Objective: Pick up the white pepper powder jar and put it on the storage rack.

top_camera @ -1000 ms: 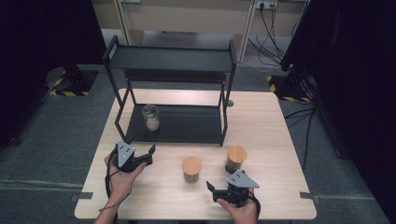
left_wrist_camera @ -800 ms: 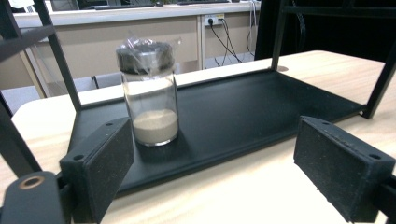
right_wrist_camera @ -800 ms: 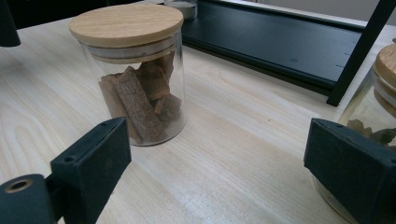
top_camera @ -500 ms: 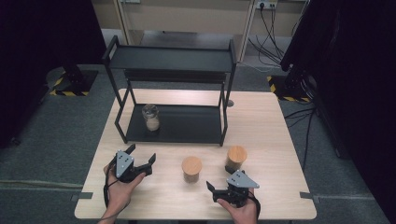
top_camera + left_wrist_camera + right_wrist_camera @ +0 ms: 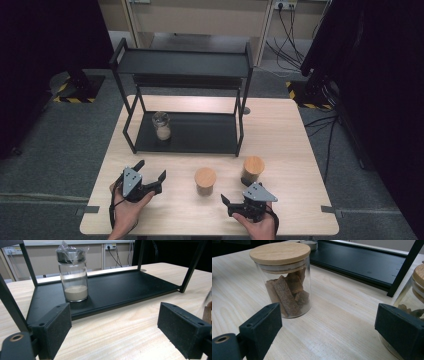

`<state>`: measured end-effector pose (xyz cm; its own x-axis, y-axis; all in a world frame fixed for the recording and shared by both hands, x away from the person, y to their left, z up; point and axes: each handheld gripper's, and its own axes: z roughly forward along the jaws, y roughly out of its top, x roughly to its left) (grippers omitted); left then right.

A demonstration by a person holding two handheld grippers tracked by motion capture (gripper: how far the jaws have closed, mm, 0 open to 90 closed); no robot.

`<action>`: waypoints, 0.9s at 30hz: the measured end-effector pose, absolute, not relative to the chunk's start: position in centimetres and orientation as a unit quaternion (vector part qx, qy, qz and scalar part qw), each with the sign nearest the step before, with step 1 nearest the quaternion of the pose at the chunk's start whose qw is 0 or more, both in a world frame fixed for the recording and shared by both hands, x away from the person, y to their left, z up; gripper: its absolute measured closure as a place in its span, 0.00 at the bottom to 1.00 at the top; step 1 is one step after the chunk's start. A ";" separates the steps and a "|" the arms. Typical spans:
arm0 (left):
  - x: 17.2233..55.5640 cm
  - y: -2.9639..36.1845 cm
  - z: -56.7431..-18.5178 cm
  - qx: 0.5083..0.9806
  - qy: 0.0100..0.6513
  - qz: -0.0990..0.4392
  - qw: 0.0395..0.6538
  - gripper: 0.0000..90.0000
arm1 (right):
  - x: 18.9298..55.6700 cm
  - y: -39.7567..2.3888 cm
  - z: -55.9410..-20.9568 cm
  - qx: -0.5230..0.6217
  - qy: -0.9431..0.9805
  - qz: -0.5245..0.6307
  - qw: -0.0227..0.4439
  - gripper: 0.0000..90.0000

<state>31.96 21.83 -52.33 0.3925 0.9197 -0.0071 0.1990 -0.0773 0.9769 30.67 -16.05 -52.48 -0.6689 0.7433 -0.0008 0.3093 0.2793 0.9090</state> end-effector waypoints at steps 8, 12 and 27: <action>31.1 22.0 -52.7 0.648 0.435 0.334 0.529 0.13 | 30.7 -16.0 -52.5 0.343 0.769 0.493 0.219 0.08; 30.7 21.9 -52.8 0.650 0.432 0.331 0.530 0.12 | 30.7 -16.0 -52.5 0.343 0.769 0.492 0.219 0.08; 29.5 21.7 -53.3 0.651 0.438 0.320 0.531 0.12 | 30.7 -16.0 -52.5 0.341 0.770 0.492 0.221 0.08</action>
